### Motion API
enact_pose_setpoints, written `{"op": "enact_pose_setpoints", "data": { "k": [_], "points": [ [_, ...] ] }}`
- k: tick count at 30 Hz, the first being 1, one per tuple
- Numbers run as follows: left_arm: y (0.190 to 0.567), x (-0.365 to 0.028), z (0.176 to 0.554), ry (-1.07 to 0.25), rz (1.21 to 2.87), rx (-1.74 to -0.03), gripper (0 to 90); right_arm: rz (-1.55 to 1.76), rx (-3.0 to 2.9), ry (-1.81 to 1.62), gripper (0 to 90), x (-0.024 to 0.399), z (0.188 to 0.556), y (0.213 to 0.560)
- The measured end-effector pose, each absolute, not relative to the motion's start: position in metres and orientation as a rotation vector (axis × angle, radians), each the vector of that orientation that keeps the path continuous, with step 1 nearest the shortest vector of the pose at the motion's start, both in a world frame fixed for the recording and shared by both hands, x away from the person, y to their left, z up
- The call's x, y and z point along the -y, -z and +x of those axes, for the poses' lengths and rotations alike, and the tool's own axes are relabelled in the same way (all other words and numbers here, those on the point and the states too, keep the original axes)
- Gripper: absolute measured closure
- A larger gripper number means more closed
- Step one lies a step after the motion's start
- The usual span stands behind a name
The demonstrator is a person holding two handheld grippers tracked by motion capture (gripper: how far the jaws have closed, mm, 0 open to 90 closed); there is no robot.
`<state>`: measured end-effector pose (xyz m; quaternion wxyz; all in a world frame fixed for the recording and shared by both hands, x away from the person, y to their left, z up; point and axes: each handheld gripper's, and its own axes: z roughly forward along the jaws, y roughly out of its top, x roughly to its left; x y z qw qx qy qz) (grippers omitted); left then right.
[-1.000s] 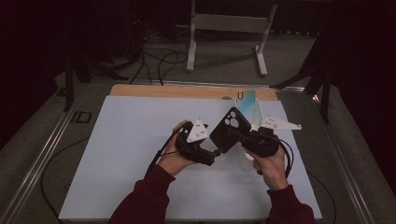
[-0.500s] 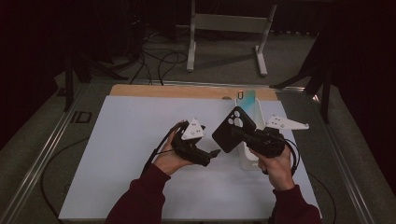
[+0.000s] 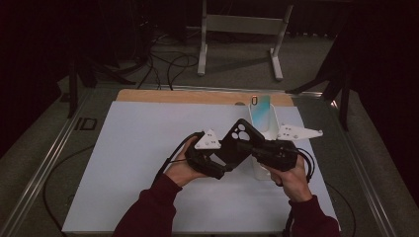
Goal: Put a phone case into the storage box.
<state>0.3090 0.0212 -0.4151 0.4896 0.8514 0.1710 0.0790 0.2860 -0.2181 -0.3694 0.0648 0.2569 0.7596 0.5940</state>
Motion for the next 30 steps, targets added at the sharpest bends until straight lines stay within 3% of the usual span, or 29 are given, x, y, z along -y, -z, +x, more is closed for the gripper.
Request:
{"op": "enact_pose_setpoints", "data": {
  "k": [4, 7, 13, 19, 24, 25, 27, 30],
  "points": [
    [0.414, -0.023, 0.307, -0.189, 2.063, -0.393, 28.2, 0.760, -2.302, -1.788, 86.1, 0.218, 0.286, 0.370],
    [0.415, -0.027, 0.307, -0.171, 2.074, -0.362, 43.8, 0.759, -2.293, -1.787, 86.0, 0.222, 0.287, 0.369],
    [0.418, -0.029, 0.307, -0.145, 2.074, -0.341, 64.8, 0.748, -2.289, -1.770, 81.0, 0.227, 0.287, 0.371],
    [0.419, -0.027, 0.303, -0.162, 2.084, -0.311, 79.4, 0.719, -2.265, -1.699, 55.8, 0.225, 0.284, 0.370],
    [0.419, -0.026, 0.300, -0.189, 2.086, -0.310, 79.7, 0.728, -2.249, -1.680, 41.5, 0.222, 0.284, 0.369],
    [0.418, -0.027, 0.300, -0.198, 2.081, -0.312, 79.9, 0.729, -2.239, -1.669, 31.6, 0.222, 0.285, 0.369],
    [0.417, -0.029, 0.301, -0.225, 2.071, -0.334, 80.2, 0.784, -2.209, -1.589, 21.4, 0.220, 0.285, 0.369],
    [0.416, -0.033, 0.302, -0.258, 2.053, -0.379, 80.3, 0.816, -2.188, -1.560, 15.9, 0.221, 0.285, 0.370]
  ]
}}
